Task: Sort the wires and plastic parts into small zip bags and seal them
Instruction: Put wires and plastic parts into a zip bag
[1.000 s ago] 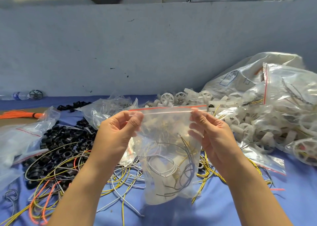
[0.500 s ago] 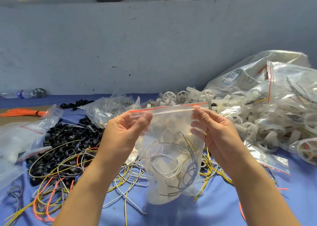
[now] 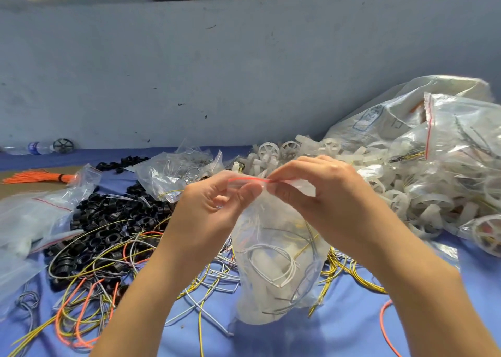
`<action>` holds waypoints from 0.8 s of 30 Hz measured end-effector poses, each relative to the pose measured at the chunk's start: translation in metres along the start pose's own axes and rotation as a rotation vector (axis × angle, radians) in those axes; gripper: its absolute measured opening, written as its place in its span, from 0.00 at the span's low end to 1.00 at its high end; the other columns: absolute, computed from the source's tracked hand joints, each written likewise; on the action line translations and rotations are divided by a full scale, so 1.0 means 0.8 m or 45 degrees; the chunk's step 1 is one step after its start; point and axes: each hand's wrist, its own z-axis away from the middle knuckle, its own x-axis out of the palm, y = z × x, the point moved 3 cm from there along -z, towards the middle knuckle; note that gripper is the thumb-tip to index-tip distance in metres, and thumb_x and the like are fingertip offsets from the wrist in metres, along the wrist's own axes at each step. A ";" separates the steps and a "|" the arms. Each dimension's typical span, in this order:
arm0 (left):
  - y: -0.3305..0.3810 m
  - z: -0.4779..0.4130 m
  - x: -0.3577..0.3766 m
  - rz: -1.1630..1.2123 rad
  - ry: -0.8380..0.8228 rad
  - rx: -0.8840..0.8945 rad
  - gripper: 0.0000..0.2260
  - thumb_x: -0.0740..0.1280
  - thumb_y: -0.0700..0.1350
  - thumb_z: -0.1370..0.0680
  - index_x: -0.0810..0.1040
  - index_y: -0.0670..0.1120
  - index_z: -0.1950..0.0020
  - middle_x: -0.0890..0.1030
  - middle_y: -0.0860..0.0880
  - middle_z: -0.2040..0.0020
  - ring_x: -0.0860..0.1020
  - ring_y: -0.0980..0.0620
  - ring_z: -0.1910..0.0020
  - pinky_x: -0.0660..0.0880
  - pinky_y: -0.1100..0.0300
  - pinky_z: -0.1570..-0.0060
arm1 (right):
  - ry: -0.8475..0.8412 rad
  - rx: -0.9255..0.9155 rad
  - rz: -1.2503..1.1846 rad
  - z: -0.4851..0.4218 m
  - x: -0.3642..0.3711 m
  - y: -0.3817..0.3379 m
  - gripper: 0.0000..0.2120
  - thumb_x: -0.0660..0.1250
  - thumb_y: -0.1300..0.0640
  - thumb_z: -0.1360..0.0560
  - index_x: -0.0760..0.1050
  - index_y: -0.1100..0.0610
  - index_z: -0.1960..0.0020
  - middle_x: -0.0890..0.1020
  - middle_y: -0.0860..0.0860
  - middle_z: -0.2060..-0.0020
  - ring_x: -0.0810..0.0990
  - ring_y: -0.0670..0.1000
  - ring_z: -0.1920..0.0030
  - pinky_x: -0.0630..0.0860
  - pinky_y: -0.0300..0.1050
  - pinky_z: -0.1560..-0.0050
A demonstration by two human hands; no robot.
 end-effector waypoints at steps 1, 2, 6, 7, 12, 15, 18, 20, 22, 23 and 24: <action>0.002 0.001 0.001 -0.098 -0.012 0.041 0.06 0.67 0.53 0.22 0.84 0.55 0.51 0.84 0.56 0.57 0.81 0.57 0.58 0.76 0.62 0.57 | 0.007 0.015 -0.012 0.001 0.001 0.000 0.08 0.67 0.46 0.24 0.82 0.47 0.50 0.83 0.42 0.55 0.80 0.48 0.51 0.74 0.54 0.44; 0.004 0.002 0.002 -0.193 -0.021 0.073 0.08 0.65 0.54 0.21 0.83 0.56 0.51 0.83 0.57 0.57 0.80 0.56 0.58 0.75 0.63 0.58 | 0.007 0.037 -0.014 0.002 0.001 0.001 0.08 0.68 0.47 0.24 0.83 0.48 0.50 0.83 0.42 0.55 0.81 0.48 0.51 0.74 0.54 0.45; 0.006 0.004 -0.002 -0.275 0.033 0.106 0.09 0.64 0.57 0.22 0.80 0.55 0.52 0.82 0.57 0.59 0.80 0.53 0.58 0.74 0.64 0.60 | -0.018 0.080 0.014 0.004 0.003 -0.001 0.08 0.67 0.46 0.24 0.82 0.48 0.50 0.82 0.43 0.56 0.81 0.49 0.52 0.74 0.55 0.46; 0.006 0.004 -0.003 -0.256 0.060 0.105 0.08 0.65 0.57 0.23 0.80 0.54 0.52 0.83 0.57 0.59 0.81 0.54 0.59 0.74 0.66 0.60 | -0.017 0.086 0.023 0.005 0.003 -0.002 0.08 0.67 0.46 0.24 0.81 0.48 0.50 0.82 0.43 0.56 0.80 0.50 0.52 0.74 0.55 0.46; 0.006 0.006 -0.003 -0.132 0.159 0.056 0.06 0.70 0.54 0.27 0.82 0.54 0.57 0.82 0.58 0.64 0.73 0.59 0.71 0.67 0.71 0.68 | 0.021 0.090 0.057 0.004 0.006 -0.016 0.07 0.66 0.47 0.22 0.80 0.48 0.49 0.82 0.44 0.54 0.80 0.50 0.51 0.74 0.53 0.46; 0.008 0.006 -0.003 -0.151 0.176 0.069 0.04 0.70 0.53 0.28 0.83 0.55 0.59 0.83 0.57 0.63 0.73 0.55 0.71 0.70 0.67 0.67 | 0.049 0.053 0.104 0.004 0.012 -0.025 0.09 0.64 0.47 0.21 0.80 0.49 0.48 0.82 0.45 0.54 0.80 0.51 0.52 0.74 0.53 0.48; 0.005 0.006 -0.006 -0.065 0.222 0.039 0.03 0.71 0.51 0.27 0.84 0.53 0.58 0.83 0.56 0.64 0.77 0.61 0.67 0.71 0.71 0.63 | 0.097 0.036 0.124 0.004 0.014 -0.030 0.10 0.63 0.46 0.21 0.80 0.49 0.49 0.82 0.45 0.55 0.80 0.52 0.53 0.74 0.52 0.49; 0.002 0.007 -0.004 0.019 0.186 -0.001 0.04 0.71 0.48 0.25 0.84 0.51 0.56 0.84 0.53 0.62 0.80 0.59 0.63 0.76 0.67 0.58 | 0.118 0.036 0.160 0.005 0.015 -0.030 0.10 0.63 0.45 0.21 0.80 0.48 0.49 0.82 0.44 0.55 0.80 0.51 0.53 0.73 0.50 0.50; -0.001 0.008 -0.004 0.012 0.197 -0.007 0.05 0.69 0.47 0.23 0.84 0.50 0.57 0.84 0.52 0.62 0.80 0.57 0.63 0.76 0.64 0.58 | 0.134 0.037 0.196 0.005 0.016 -0.030 0.08 0.64 0.46 0.21 0.80 0.48 0.50 0.81 0.44 0.55 0.78 0.51 0.55 0.71 0.49 0.51; -0.003 0.008 -0.006 0.002 0.227 -0.009 0.06 0.69 0.47 0.23 0.83 0.50 0.58 0.84 0.51 0.63 0.79 0.55 0.64 0.75 0.62 0.59 | 0.141 0.035 0.210 0.005 0.016 -0.029 0.07 0.65 0.47 0.22 0.81 0.48 0.50 0.81 0.44 0.56 0.78 0.52 0.55 0.71 0.49 0.51; -0.005 0.008 -0.008 -0.003 0.261 -0.016 0.06 0.68 0.47 0.22 0.83 0.50 0.59 0.83 0.49 0.63 0.77 0.49 0.65 0.73 0.60 0.62 | 0.148 0.032 0.219 0.005 0.015 -0.028 0.07 0.66 0.47 0.22 0.81 0.48 0.51 0.81 0.44 0.56 0.78 0.52 0.56 0.71 0.49 0.51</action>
